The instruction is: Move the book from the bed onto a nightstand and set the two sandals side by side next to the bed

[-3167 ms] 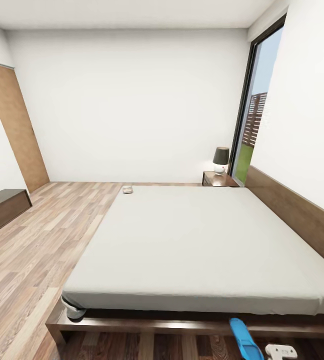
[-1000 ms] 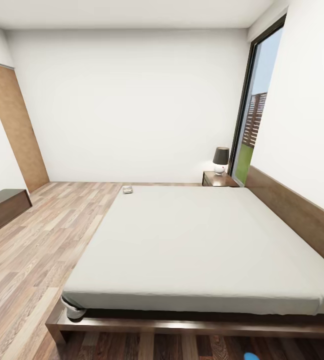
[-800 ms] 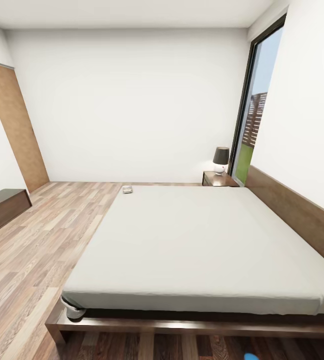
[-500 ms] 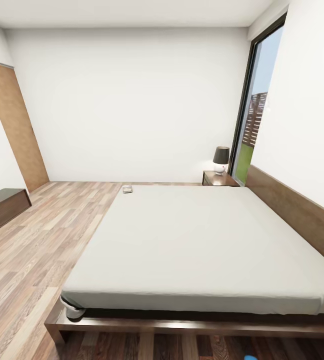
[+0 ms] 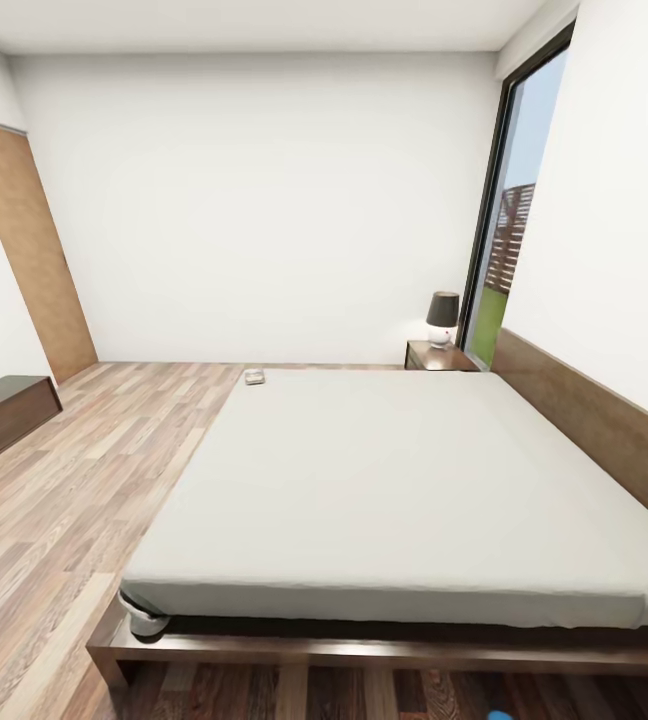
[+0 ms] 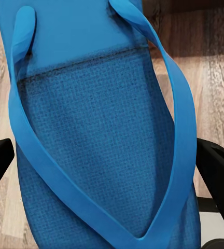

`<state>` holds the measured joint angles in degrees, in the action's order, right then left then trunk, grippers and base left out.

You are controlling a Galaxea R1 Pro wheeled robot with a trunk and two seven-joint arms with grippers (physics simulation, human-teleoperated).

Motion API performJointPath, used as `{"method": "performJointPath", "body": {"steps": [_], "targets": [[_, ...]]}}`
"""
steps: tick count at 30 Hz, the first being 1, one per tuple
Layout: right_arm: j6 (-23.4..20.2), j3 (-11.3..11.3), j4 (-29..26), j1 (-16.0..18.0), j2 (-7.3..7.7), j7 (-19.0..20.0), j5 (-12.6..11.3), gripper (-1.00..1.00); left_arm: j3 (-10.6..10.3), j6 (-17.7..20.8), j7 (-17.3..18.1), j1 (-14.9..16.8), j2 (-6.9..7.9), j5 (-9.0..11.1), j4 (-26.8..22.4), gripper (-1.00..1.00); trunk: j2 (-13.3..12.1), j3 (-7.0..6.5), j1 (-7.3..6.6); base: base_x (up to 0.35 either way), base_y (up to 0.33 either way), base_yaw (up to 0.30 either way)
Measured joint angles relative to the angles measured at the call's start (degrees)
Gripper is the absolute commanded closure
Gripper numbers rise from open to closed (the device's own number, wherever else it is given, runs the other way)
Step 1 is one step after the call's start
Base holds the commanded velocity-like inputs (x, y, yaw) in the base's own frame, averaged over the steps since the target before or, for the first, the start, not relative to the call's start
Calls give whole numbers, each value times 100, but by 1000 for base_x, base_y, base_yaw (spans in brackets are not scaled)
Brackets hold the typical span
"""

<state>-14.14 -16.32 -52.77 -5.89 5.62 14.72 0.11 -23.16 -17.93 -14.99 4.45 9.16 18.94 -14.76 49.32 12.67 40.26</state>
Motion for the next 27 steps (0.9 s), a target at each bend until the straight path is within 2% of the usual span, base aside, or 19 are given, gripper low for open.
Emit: {"method": "performJointPath", "body": {"steps": [27], "targets": [[-8, 8, 4, 1, -32, 0, 6, 100, 1, 3, 0, 0, -5, -12, 2, 100, 1084, 486, 593, 0, 0, 0]]}}
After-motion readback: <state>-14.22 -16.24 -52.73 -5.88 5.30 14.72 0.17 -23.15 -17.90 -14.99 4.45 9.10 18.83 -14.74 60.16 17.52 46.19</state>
